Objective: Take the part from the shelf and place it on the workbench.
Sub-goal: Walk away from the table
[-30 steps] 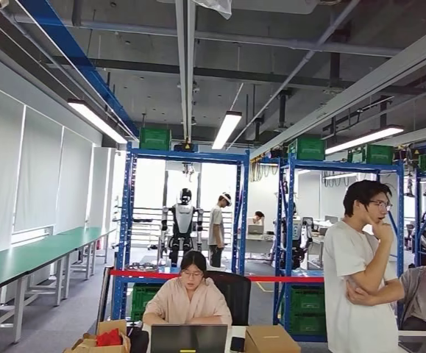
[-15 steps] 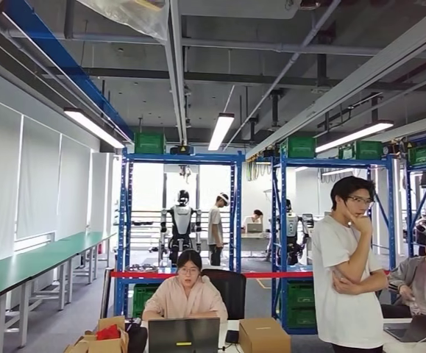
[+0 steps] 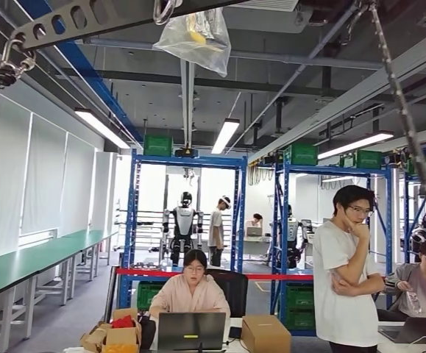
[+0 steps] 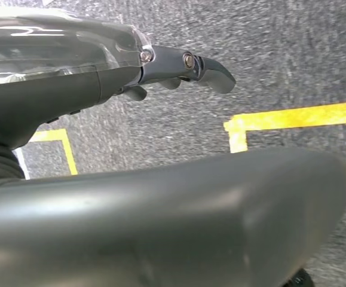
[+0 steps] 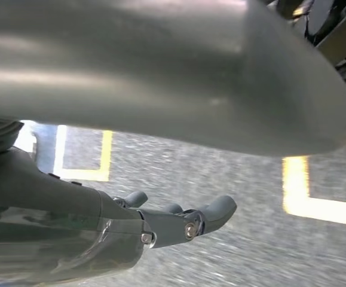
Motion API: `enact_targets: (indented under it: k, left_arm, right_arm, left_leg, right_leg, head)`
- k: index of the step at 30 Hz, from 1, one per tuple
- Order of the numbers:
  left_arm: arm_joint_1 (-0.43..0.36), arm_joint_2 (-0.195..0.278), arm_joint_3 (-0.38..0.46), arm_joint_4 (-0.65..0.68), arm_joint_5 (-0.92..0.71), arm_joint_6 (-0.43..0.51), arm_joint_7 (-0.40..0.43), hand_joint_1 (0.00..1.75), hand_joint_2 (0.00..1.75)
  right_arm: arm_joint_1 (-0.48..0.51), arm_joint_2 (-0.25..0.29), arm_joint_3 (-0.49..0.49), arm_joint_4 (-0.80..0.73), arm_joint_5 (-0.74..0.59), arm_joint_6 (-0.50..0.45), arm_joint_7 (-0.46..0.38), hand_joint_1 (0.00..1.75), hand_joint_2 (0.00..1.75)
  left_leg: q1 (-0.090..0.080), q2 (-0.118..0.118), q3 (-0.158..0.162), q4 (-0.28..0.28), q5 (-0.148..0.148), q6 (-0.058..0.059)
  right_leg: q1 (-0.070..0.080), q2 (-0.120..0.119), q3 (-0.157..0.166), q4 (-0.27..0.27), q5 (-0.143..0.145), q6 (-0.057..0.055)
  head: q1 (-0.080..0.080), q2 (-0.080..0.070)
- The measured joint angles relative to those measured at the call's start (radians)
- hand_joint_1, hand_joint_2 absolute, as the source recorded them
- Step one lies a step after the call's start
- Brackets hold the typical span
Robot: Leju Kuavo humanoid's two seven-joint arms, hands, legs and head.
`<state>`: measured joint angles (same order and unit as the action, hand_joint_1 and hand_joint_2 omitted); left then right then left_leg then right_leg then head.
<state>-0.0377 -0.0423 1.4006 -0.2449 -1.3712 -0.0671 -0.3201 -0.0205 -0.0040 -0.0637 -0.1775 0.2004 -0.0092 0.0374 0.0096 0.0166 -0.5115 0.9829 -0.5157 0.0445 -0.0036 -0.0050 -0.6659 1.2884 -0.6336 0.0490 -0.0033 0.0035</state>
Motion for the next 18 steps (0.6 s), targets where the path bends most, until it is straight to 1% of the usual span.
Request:
enact_targets:
  k: [1,2,3,4,5,6,7,8,9,10,11,12,13,14,15,16,17,18]
  left_arm:
    - [-0.001,0.0,0.001,0.0,-0.001,0.0,0.0,0.0,0.0]
    - [-0.001,0.0,0.002,0.0,-0.002,0.0,0.0,0.0,0.0]
    - [-0.002,0.0,0.003,0.0,-0.003,0.0,0.0,0.0,0.0]
    - [-0.002,-0.001,0.004,0.0,-0.004,0.0,0.0,0.0,0.0]
    - [-0.003,-0.001,0.004,0.0,-0.005,0.0,0.0,0.0,0.0]
    - [-0.004,-0.002,0.004,0.0,-0.006,0.0,0.0,0.0,0.0]
    - [-0.005,-0.002,0.004,0.0,-0.008,-0.001,0.001,0.0,0.0]
    - [-0.006,-0.002,0.005,0.0,-0.009,-0.001,0.001,0.0,0.0]
    - [-0.006,-0.002,0.005,0.0,-0.01,-0.002,0.001,0.0,0.0]
    - [-0.005,-0.003,0.005,0.0,-0.011,-0.002,0.002,0.0,0.0]
    - [-0.004,-0.004,0.005,0.0,-0.012,-0.003,0.002,0.0,0.0]
    - [-0.003,-0.005,0.005,0.0,-0.012,-0.004,0.002,0.0,0.0]
    - [-0.003,-0.007,0.005,0.0,-0.013,-0.005,0.002,0.0,0.0]
    - [-0.003,-0.008,0.005,0.0,-0.013,-0.006,0.003,0.0,0.0]
    - [-0.004,-0.009,0.005,0.0,-0.014,-0.006,0.004,0.0,0.0]
    - [-0.004,-0.009,0.005,0.0,-0.014,-0.007,0.005,0.0,0.0]
    - [-0.005,-0.009,0.005,0.0,-0.014,-0.007,0.006,0.0,0.0]
    - [-0.007,-0.01,0.005,0.0,-0.014,-0.007,0.006,0.0,0.0]
  right_arm:
    - [0.0,0.001,0.0,0.0,-0.002,0.002,0.012,0.0,0.0]
    - [-0.001,0.001,0.001,0.0,-0.004,0.004,0.024,0.0,0.0]
    - [-0.002,0.002,0.0,0.0,-0.005,0.007,0.033,0.0,0.0]
    - [-0.004,0.002,0.0,0.0,-0.006,0.009,0.04,0.0,0.0]
    - [-0.006,0.002,0.0,0.001,-0.005,0.01,0.045,0.0,0.0]
    - [-0.008,0.002,0.0,0.001,-0.005,0.011,0.048,0.0,0.0]
    - [-0.009,0.002,0.0,0.001,-0.004,0.012,0.05,0.0,0.0]
    - [-0.009,0.002,0.0,0.002,-0.003,0.012,0.052,0.0,0.0]
    - [-0.01,0.002,0.0,0.003,-0.002,0.013,0.053,0.0,0.0]
    - [-0.01,0.002,0.001,0.004,-0.001,0.013,0.054,0.0,0.0]
    - [-0.009,0.002,0.001,0.005,0.0,0.013,0.054,0.0,0.0]
    - [-0.008,0.002,0.001,0.005,0.002,0.013,0.055,0.0,0.0]
    - [-0.006,0.002,0.002,0.005,0.002,0.013,0.055,0.0,0.0]
    - [-0.005,0.002,0.002,0.005,0.003,0.013,0.056,0.0,0.0]
    - [-0.005,0.002,0.002,0.005,0.003,0.013,0.056,0.0,0.0]
    - [-0.006,0.002,0.002,0.005,0.002,0.013,0.056,0.0,0.0]
    - [-0.007,0.002,0.002,0.005,0.0,0.013,0.056,0.0,0.0]
    - [-0.007,0.002,0.002,0.005,-0.002,0.013,0.056,0.0,0.0]
  left_leg:
    - [-0.001,0.001,-0.014,0.001,0.01,-0.001]
    - [-0.001,0.001,-0.026,0.001,0.02,-0.003]
    - [-0.002,0.001,-0.036,0.002,0.029,-0.006]
    - [-0.003,0.001,-0.043,0.002,0.037,-0.009]
    - [-0.004,0.001,-0.049,0.003,0.046,-0.014]
    - [-0.005,0.001,-0.054,0.004,0.055,-0.019]
    - [-0.005,0.001,-0.059,0.004,0.064,-0.025]
    - [-0.003,0.001,-0.066,0.005,0.069,-0.03]
    - [-0.002,0.0,-0.074,0.012,0.06,-0.035]
    - [-0.001,-0.002,-0.085,0.031,0.034,-0.039]
    - [0.0,-0.004,-0.099,0.069,-0.01,-0.041]
    - [0.0,-0.005,-0.114,0.123,-0.061,-0.043]
    - [0.0,-0.005,-0.129,0.188,-0.106,-0.044]
    - [0.001,-0.005,-0.137,0.247,-0.131,-0.046]
    - [0.001,-0.005,-0.136,0.284,-0.132,-0.047]
    - [0.001,-0.005,-0.12,0.29,-0.113,-0.047]
    - [0.001,-0.005,-0.088,0.261,-0.083,-0.047]
    - [0.001,-0.005,-0.044,0.205,-0.059,-0.046]
  right_leg:
    - [-0.001,0.0,0.026,-0.009,0.023,0.0]
    - [-0.001,0.001,0.069,-0.055,0.052,-0.002]
    - [-0.001,0.002,0.127,-0.128,0.073,-0.006]
    - [0.001,0.004,0.189,-0.215,0.084,-0.013]
    - [0.004,0.006,0.239,-0.289,0.083,-0.02]
    - [0.007,0.007,0.27,-0.338,0.078,-0.026]
    - [0.01,0.008,0.28,-0.364,0.077,-0.032]
    - [0.009,0.006,0.276,-0.37,0.08,-0.038]
    - [0.008,0.004,0.267,-0.371,0.088,-0.047]
    - [0.008,0.001,0.256,-0.373,0.097,-0.057]
    - [0.007,-0.002,0.242,-0.372,0.106,-0.066]
    - [0.009,-0.005,0.228,-0.367,0.114,-0.071]
    - [0.012,-0.007,0.21,-0.361,0.123,-0.075]
    - [0.014,-0.008,0.192,-0.353,0.131,-0.076]
    - [0.015,-0.009,0.172,-0.344,0.138,-0.076]
    - [0.016,-0.009,0.151,-0.333,0.145,-0.075]
    - [0.016,-0.009,0.131,-0.321,0.151,-0.073]
    - [0.016,-0.008,0.113,-0.308,0.155,-0.07]
  head:
    - [0.0,0.0]
    - [0.0,0.0]
    - [0.0,0.0]
    - [0.0,0.0]
    - [0.0,0.0]
    - [0.0,0.0]
    - [0.0,0.0]
    - [0.0,0.0]
    - [0.0,0.0]
    - [0.0,0.0]
    - [0.0,0.0]
    - [0.0,0.0]
    - [0.0,0.0]
    - [0.0,0.0]
    - [0.0,0.0]
    - [0.0,0.0]
    - [0.0,0.0]
    - [0.0,0.0]
